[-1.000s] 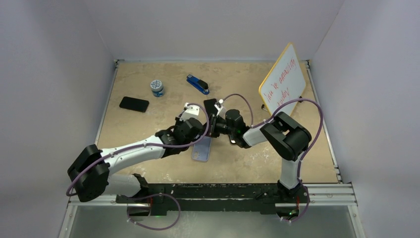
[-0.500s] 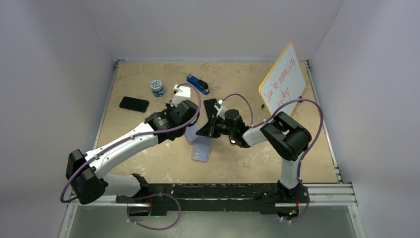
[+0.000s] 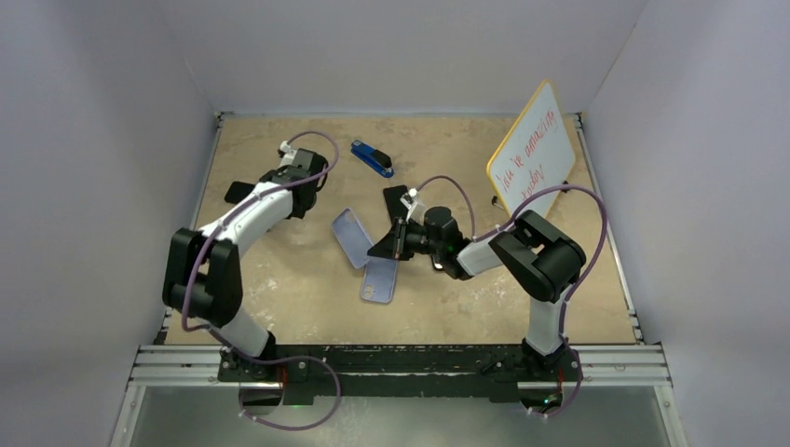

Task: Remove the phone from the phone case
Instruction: Place the phone at the center of the board.

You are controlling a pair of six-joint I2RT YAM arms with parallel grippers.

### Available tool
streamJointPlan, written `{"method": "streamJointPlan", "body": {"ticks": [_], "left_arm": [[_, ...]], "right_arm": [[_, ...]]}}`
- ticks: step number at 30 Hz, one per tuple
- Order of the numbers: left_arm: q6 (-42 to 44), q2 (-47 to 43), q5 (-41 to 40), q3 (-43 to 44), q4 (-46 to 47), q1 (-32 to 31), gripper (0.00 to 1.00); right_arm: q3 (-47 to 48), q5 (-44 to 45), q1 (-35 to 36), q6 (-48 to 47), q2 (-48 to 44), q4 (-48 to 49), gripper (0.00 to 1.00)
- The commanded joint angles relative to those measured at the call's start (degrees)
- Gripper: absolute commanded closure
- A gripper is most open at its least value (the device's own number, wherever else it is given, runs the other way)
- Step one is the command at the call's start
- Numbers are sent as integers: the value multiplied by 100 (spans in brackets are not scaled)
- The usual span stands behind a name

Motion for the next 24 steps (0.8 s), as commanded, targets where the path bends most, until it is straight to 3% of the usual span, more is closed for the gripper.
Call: {"method": "streamJointPlan", "body": {"ticks": [1,11,19,24], "left_arm": [[445,728,-343,580,359,444,100],[646,2202,-919,1230,340,891,100],[771,2757,-1026,1160,346,1084,100],[959,2919,-925,984,488,1085,89]], "right_arm": [[-146,-151,-19,-113,-96,654,100],[-267,91,-19,-347,-292,519,100],[-313,119,-17,-331,-351,550,100],[-324,139,-19,-338,-389,540,100]]}}
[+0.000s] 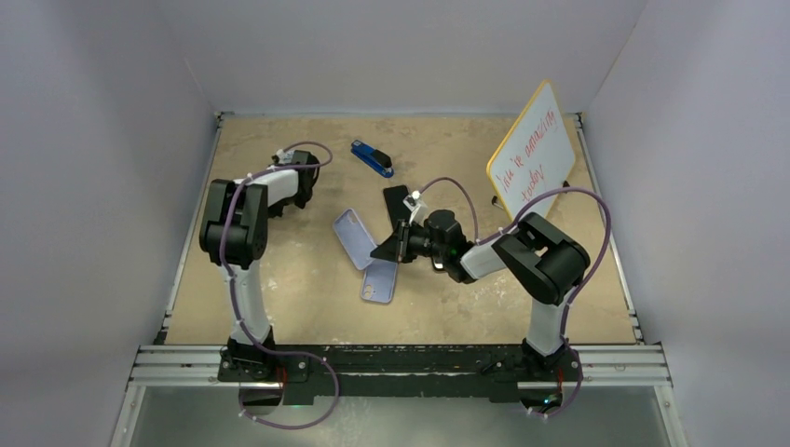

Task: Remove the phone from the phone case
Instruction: Place the phone at the center of the board.

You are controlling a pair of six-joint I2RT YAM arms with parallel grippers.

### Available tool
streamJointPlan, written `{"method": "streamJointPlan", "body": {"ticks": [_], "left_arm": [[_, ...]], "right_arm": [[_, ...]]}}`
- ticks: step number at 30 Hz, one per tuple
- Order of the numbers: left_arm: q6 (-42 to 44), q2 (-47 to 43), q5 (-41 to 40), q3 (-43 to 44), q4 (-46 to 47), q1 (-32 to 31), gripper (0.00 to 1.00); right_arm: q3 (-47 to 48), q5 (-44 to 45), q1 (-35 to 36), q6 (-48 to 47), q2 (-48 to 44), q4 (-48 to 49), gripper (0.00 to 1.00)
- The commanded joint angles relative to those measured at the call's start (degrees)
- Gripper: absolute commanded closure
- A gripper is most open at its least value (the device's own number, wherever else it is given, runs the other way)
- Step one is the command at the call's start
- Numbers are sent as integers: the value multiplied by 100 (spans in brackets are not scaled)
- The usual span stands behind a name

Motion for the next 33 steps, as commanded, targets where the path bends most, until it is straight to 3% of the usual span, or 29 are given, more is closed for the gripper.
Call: {"method": "streamJointPlan", "body": {"ticks": [1,7,14,24,33], "left_arm": [[143,205,420,-56,120,47,85],[196,408,616,-1,129,39,62],[50,208,807,-14,58,-38,42],[-96,-497,1766,-166,-43,-76,27],[-138,-469,2395,-138,-89,162,21]], "right_arm": [[-51,73,-17,-136,-252,289,100],[-66,70,-13,-149,-311,300,100],[-94,296,-18,-244,-469,277,100],[-93,1063,262,304,-790,-476,100],[113,1710,740,179,-1114,-1209,100]]}}
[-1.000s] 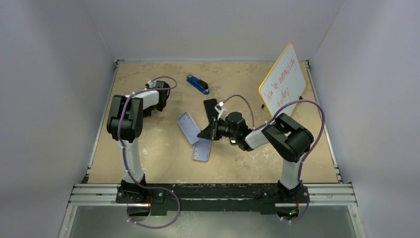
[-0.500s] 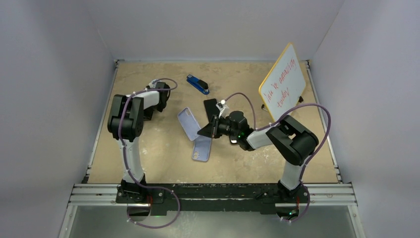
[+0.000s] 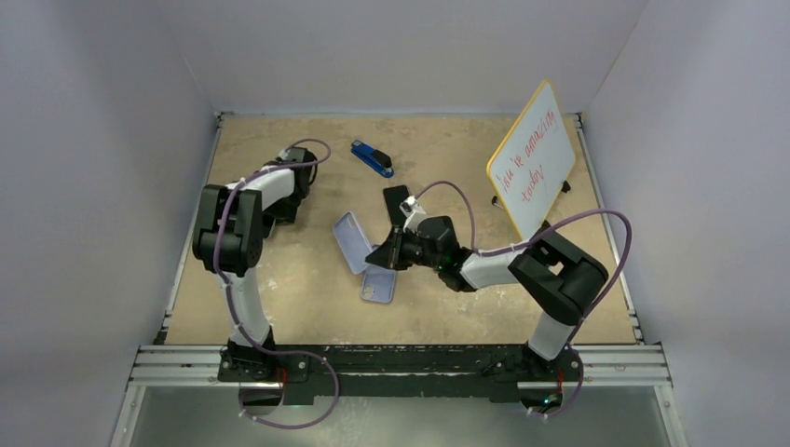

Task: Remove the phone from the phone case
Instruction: Place the phone at the center of the board, then place the phone case at the center of the board.

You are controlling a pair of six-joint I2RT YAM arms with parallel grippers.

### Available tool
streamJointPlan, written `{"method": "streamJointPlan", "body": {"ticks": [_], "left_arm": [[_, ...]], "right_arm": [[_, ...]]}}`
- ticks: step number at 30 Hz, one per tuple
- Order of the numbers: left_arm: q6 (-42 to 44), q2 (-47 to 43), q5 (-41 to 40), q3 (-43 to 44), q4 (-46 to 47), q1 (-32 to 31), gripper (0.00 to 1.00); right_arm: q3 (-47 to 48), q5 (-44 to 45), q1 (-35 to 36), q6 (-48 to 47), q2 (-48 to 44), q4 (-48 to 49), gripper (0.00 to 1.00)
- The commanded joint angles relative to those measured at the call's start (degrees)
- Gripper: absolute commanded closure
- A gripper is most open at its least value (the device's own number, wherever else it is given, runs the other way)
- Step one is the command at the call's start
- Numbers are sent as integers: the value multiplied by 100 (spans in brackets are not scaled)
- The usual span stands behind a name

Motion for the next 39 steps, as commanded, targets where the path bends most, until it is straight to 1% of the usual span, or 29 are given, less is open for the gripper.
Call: {"method": "streamJointPlan", "body": {"ticks": [1,6,11,16,20,24,28,32,37,39], "left_arm": [[-160,-91,954,-2,72,237,21],[-125,-45,1481,93,190,466,21],[-148,-106,1902,106,265,551,21],[-207,-573,2399,18,358,552,20],[-330,-1318,2932,-106,455,552,20],[-489,-2546,3525,-438,699,543,19],[-643,-3795,3937,-1038,1095,527,19],[-721,-4810,3994,-1509,1388,404,19],[-699,-5373,3809,-1683,1450,115,19],[-681,-5457,3761,-1702,1440,4,19]], "right_arm": [[220,518,146,-4,-368,-310,100],[280,755,269,-30,-582,-628,100],[395,1000,428,185,-677,-963,100],[437,1497,672,700,-693,-1246,100],[375,2072,896,1213,-702,-1342,100],[417,2526,1193,1755,-684,-1513,100],[458,2949,1595,2341,-627,-1557,100],[456,3479,2043,2946,-469,-1598,100],[500,3592,2385,3483,-13,-1282,100],[498,3771,2563,3716,104,-1294,92]]}}
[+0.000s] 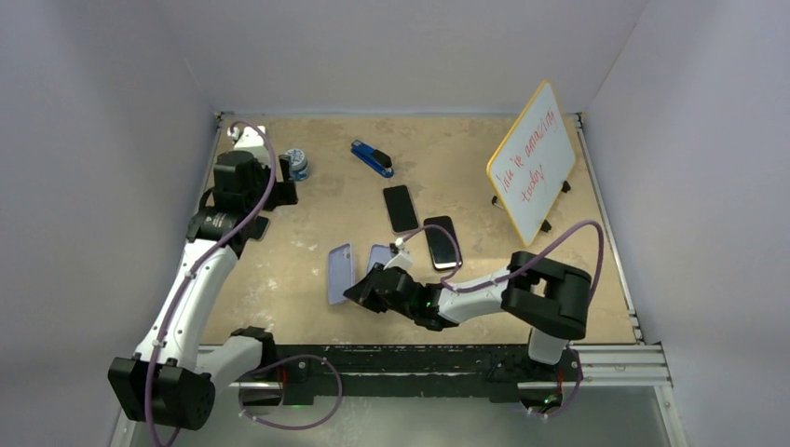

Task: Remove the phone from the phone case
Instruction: Place the phone case at the center of the board, then move the phone case to the center of the board.

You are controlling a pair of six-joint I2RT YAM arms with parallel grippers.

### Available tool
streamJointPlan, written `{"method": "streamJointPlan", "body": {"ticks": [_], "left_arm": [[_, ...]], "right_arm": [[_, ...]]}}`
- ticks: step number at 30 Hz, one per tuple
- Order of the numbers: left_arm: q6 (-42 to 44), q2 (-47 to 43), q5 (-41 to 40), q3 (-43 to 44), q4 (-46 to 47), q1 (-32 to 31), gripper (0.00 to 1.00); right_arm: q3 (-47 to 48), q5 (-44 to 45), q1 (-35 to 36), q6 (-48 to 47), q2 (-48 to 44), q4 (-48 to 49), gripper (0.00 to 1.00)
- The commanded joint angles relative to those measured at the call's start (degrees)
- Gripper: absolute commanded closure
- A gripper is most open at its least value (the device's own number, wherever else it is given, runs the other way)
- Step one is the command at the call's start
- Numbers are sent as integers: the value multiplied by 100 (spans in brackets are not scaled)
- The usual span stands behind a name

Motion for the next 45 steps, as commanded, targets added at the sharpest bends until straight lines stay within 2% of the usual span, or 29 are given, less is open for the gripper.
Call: {"method": "streamJointPlan", "body": {"ticks": [1,4,7,12,17,20,23,25,27,33,38,45], "left_arm": [[-71,-153,-3,-119,228,-234,19],[-58,-199,-5,-105,207,-318,19],[-58,-258,4,-122,206,-332,19],[-65,-360,-48,-148,206,-332,19],[-84,-509,-282,-153,183,-332,19],[-93,-576,-453,-166,169,-332,19],[-93,-595,-531,-189,146,-332,19],[-101,-626,-525,-182,145,-332,19],[-102,-650,-515,-178,161,-331,19],[-102,-640,-432,-196,163,-333,20],[-102,-636,-393,-192,163,-332,20],[-102,-633,-312,-190,171,-332,20]], "right_arm": [[163,720,323,883,238,78,86],[235,921,466,854,235,-383,69],[641,896,496,325,195,-1069,53],[1528,1447,663,-864,80,-2682,42],[2060,1542,650,-1989,200,-3316,37],[2547,1536,584,-2282,504,-3794,36],[2826,2011,578,-2458,647,-4307,34],[2706,1968,512,-2672,547,-4083,35],[2623,1570,363,-2900,509,-3706,36],[2961,682,38,-3278,879,-3124,36],[3528,586,-126,-3415,1423,-3552,37],[3574,223,-323,-3462,1661,-3563,38]]}}
